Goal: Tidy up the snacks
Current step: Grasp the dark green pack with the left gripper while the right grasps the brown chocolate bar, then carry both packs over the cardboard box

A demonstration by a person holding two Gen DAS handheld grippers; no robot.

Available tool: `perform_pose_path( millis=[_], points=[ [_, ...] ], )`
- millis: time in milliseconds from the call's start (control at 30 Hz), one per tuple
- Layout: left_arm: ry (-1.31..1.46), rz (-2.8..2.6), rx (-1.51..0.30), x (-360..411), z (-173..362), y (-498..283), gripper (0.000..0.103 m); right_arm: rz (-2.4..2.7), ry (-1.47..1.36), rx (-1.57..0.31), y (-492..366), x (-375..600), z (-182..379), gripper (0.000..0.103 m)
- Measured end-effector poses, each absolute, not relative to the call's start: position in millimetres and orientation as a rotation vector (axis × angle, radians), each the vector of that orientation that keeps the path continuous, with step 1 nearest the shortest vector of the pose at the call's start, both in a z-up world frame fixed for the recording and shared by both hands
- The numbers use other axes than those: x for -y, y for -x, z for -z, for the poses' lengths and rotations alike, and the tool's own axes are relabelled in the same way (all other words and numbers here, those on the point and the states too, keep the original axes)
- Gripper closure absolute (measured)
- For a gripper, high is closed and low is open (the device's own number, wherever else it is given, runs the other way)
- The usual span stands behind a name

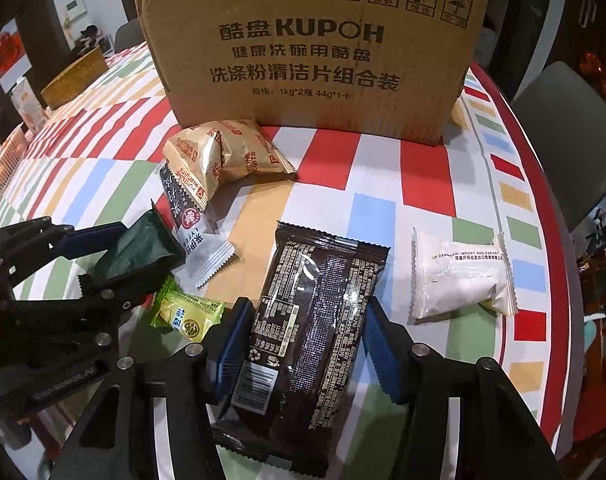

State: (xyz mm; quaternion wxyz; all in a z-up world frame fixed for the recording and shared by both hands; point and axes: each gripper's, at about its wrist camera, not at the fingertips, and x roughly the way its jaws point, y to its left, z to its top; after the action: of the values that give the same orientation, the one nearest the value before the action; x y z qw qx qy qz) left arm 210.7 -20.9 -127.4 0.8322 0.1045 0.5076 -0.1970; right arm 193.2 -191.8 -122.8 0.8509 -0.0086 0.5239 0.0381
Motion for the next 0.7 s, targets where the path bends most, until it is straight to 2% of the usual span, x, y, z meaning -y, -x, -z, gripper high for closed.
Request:
perform_pose_path(
  millis=[267,700],
  points=[
    [-0.171,0.378,-1.041,15.3,111.0,-199.7,0.059,-0.097,-0.004,-1.097,-187.7,199.8,117.9,0.049],
    [-0.083,0.361,-0.908,14.4,54.1,-189.7,0.059,-0.144,-0.052,-0.985,-178.8,209.0,76.6,0.052]
  ],
)
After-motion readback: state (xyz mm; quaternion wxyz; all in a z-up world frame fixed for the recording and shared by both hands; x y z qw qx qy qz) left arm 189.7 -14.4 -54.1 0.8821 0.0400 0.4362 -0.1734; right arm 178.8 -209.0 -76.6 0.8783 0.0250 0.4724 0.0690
